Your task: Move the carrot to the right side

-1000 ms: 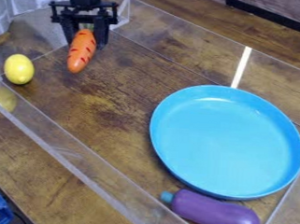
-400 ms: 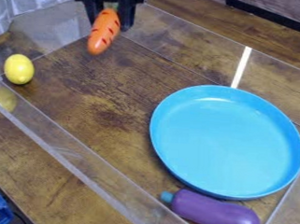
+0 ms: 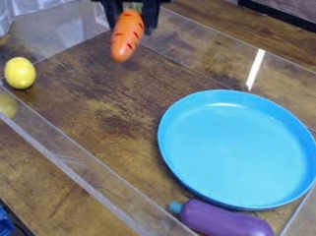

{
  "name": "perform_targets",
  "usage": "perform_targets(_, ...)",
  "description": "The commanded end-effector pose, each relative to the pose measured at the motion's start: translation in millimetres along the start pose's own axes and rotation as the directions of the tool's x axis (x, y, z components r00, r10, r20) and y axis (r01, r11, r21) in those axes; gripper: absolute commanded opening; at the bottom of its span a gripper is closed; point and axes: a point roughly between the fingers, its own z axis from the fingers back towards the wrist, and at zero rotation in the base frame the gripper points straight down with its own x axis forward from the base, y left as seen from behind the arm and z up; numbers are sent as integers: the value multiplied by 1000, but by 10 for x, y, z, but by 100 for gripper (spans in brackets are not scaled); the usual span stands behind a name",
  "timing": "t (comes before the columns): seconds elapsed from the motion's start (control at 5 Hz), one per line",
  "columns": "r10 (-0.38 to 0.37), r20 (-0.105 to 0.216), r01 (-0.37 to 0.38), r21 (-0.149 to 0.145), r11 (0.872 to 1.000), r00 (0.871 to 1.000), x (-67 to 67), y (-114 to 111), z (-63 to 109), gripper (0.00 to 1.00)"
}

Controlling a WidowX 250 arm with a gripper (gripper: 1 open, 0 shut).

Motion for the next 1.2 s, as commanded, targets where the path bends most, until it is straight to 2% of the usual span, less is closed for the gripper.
perform_targets(0.0,-69,85,71,-12,997,994,-93,-283,301,0)
perform_targets(0.2,-130,75,131,-10,991,989,-173,-399,258,0)
perform_targets(0.6,-208,80,210,-18,978,975,-282,-620,223,0)
perform_targets(0.8,-172,78,173,-6,985,982,-220,-656,246,0)
perform_targets(1.0,-182,75,182,9,983,980,-140,-783,229,0)
